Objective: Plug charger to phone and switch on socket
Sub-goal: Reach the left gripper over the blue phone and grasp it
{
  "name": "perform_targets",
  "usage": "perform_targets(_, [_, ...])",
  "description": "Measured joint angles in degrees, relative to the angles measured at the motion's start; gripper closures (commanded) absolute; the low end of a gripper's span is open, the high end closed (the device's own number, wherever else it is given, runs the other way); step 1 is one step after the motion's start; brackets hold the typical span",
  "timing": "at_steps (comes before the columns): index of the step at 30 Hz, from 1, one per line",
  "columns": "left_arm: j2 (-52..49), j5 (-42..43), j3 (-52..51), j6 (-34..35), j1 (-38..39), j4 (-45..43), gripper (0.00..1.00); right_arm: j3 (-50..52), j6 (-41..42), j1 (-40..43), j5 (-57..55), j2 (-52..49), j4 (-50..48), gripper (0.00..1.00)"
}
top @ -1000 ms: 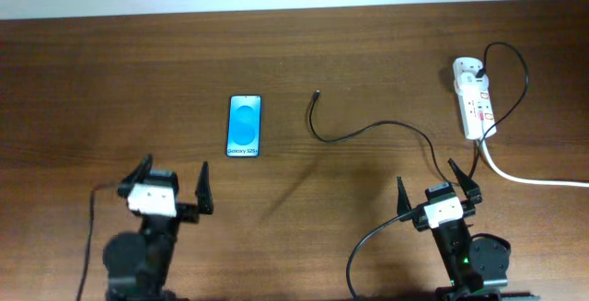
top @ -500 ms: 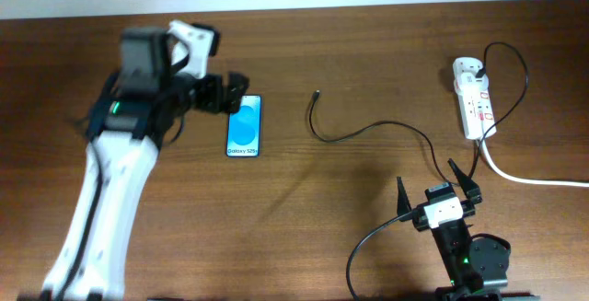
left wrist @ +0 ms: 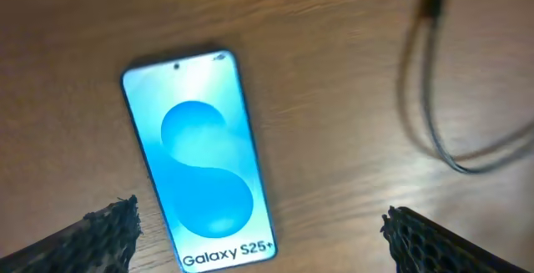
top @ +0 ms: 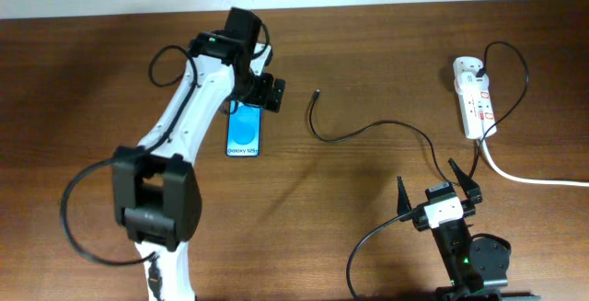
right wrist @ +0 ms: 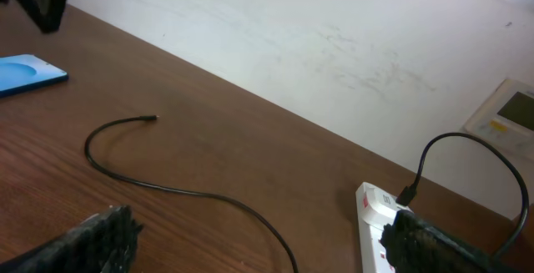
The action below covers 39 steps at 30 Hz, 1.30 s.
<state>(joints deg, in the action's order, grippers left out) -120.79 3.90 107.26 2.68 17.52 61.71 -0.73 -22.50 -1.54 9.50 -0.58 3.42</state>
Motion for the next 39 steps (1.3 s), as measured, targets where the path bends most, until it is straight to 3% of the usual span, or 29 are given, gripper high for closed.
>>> perform_targets(5, [-5.5, -6.8, 0.0, 9.8, 0.0, 1.9, 0.01, 0.0, 0.0, 0.0, 0.0, 0.0, 0.0, 0.02])
perform_targets(9, [-5.5, -8.4, 0.0, 11.6, -0.1, 1.9, 0.01, 0.0, 0.0, 0.0, 0.0, 0.0, 0.0, 0.02])
perform_targets(27, [-10.2, -3.7, -1.8, 6.3, -3.5, -0.4, 0.01, 0.0, 0.0, 0.0, 0.0, 0.0, 0.0, 0.02])
perform_targets(35, [-10.2, -3.3, -5.3, 6.6, -3.5, -2.4, 0.00, 0.0, 0.0, 0.0, 0.0, 0.0, 0.0, 0.02])
perform_targets(39, [-10.1, -3.2, -5.3, 10.5, -3.5, -2.8, 0.02, 0.0, 0.0, 0.0, 0.0, 0.0, 0.0, 0.02])
